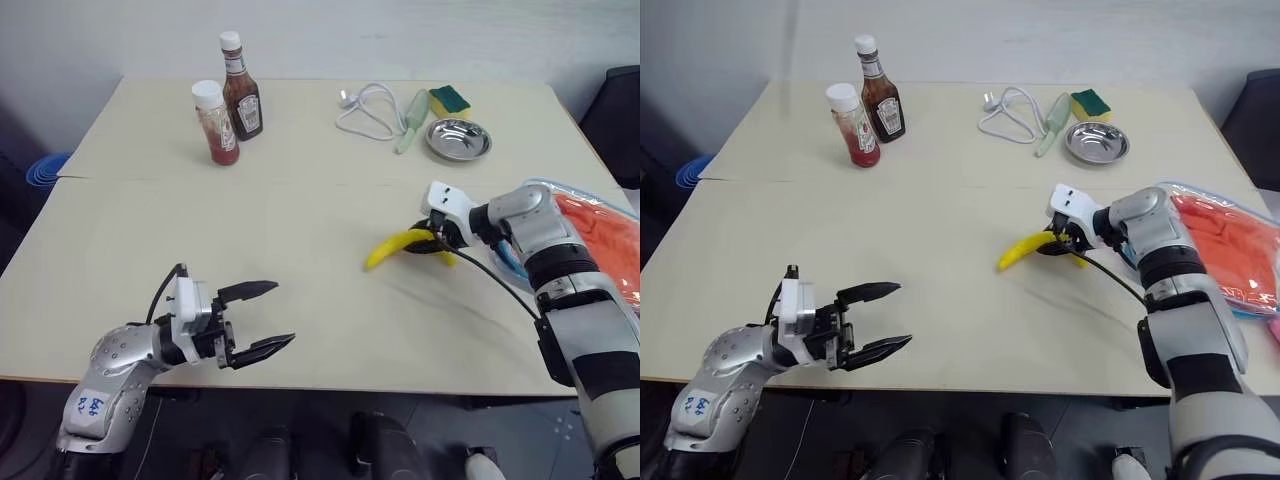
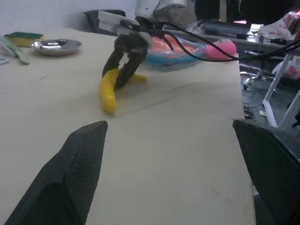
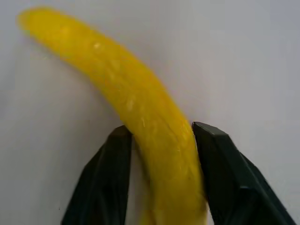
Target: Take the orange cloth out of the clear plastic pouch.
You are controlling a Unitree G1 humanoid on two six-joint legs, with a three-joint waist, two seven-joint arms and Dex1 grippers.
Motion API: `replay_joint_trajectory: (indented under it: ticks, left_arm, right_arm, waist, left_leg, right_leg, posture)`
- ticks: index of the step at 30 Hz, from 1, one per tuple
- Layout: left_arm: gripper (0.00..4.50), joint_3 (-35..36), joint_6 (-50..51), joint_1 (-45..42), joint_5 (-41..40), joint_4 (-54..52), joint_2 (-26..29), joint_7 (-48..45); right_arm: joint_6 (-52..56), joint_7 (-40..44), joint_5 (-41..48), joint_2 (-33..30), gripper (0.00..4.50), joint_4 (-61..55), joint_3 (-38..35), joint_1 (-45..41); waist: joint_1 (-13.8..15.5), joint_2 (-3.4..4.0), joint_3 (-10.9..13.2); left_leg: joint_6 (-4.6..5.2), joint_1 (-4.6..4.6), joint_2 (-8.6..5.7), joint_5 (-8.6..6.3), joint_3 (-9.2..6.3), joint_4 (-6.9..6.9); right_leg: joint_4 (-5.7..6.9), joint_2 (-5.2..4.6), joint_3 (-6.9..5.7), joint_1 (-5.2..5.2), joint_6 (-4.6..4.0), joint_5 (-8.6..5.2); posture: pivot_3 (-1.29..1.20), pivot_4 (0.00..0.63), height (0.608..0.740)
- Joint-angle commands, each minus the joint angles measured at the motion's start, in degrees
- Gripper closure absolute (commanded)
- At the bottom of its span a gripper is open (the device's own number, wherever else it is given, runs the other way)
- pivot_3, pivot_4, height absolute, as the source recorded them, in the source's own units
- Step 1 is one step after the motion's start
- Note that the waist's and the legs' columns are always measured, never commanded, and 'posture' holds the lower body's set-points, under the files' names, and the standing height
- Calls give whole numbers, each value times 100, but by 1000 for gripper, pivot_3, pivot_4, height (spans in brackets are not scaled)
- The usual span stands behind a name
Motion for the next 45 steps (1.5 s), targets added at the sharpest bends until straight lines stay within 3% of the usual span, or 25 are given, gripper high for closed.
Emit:
replay_joint_trajectory:
  ticks: [1,5,9,11,13,18,24,27,31,34,41,45]
  left_arm:
    - [0,-201,-5,-109,43,-97,-97,1]
    - [0,-383,-15,-147,107,-36,-210,11]
    - [0,-508,-30,-87,121,30,-329,24]
    - [0,-565,-42,-82,151,82,-398,34]
    - [0,-599,-49,-86,174,124,-455,35]
    - [0,-658,65,-116,165,84,-552,164]
    - [0,-630,136,65,185,-101,-540,318]
    - [0,-643,174,96,174,-220,-559,424]
    - [0,-659,233,55,182,-374,-601,596]
    - [0,-654,276,20,197,-438,-634,738]
    - [0,-649,501,165,196,-737,-633,1132]
    - [0,-592,633,262,96,-918,-600,1243]
  right_arm:
    - [815,980,812,-640,3527,-1508,-535,738]
    - [2653,688,1838,-1587,3534,-4365,-1704,2565]
    - [3953,121,2132,-2236,3534,-6179,-4127,5068]
    - [3901,-214,1911,-2200,3534,-6252,-5288,5956]
    - [3873,-475,1833,-2169,3534,-6219,-5967,6469]
    - [3679,-2586,1193,-1986,3534,-4819,-7375,6545]
    - [3953,-3439,1206,-1954,3534,-4373,-6970,6556]
    - [3972,-4052,1170,-1994,3534,-3966,-6761,6175]
    - [2943,-5226,938,-2181,3534,-2724,-6568,5458]
    - [2996,-5848,862,-2244,3534,-2479,-6276,4916]
    - [3062,-6231,853,-2572,3534,-1143,-5436,3904]
    - [3748,-5310,925,-2716,3534,-580,-4701,3650]
  waist:
    - [29,1,0]
    - [143,5,2]
    - [320,7,3]
    - [349,5,3]
    - [334,2,4]
    - [172,-4,8]
    - [220,2,5]
    - [172,7,1]
    - [129,9,1]
    - [122,13,-1]
    - [110,10,0]
    - [114,7,1]
  left_leg:
    - [0,-1,0,0,0,0]
    - [0,-54,-3,-1,-24,4]
    - [-7,-68,-8,3,-24,7]
    - [-5,-62,-13,4,-16,7]
    - [5,-52,-19,9,-6,7]
    - [2,18,-9,4,20,-8]
    - [3,37,-14,5,28,-16]
    - [7,46,-14,7,40,-15]
    - [5,48,-14,8,41,-15]
    - [8,47,-17,10,46,-15]
    - [7,48,-14,15,51,-14]
    - [7,47,-14,15,52,-14]
  right_leg:
    - [-1,0,0,-1,0,0]
    - [-6,0,-22,-46,3,2]
    - [1,4,-30,-59,4,2]
    - [-5,3,-24,-49,9,5]
    - [-19,1,-8,-37,24,13]
    - [-34,5,27,29,27,15]
    - [-35,0,34,23,19,11]
    - [-24,-1,45,25,19,11]
    - [-19,0,45,24,19,10]
    - [-19,-1,47,23,19,10]
    - [-17,3,49,23,19,11]
    - [-21,2,49,24,19,11]
  posture:
    - [0,150,740]
    - [0,150,740]
    - [0,150,740]
    - [0,150,740]
    - [0,150,740]
    - [0,150,740]
    - [0,150,740]
    - [0,150,740]
    - [0,150,740]
    - [0,150,740]
    - [0,150,740]
    - [0,150,740]
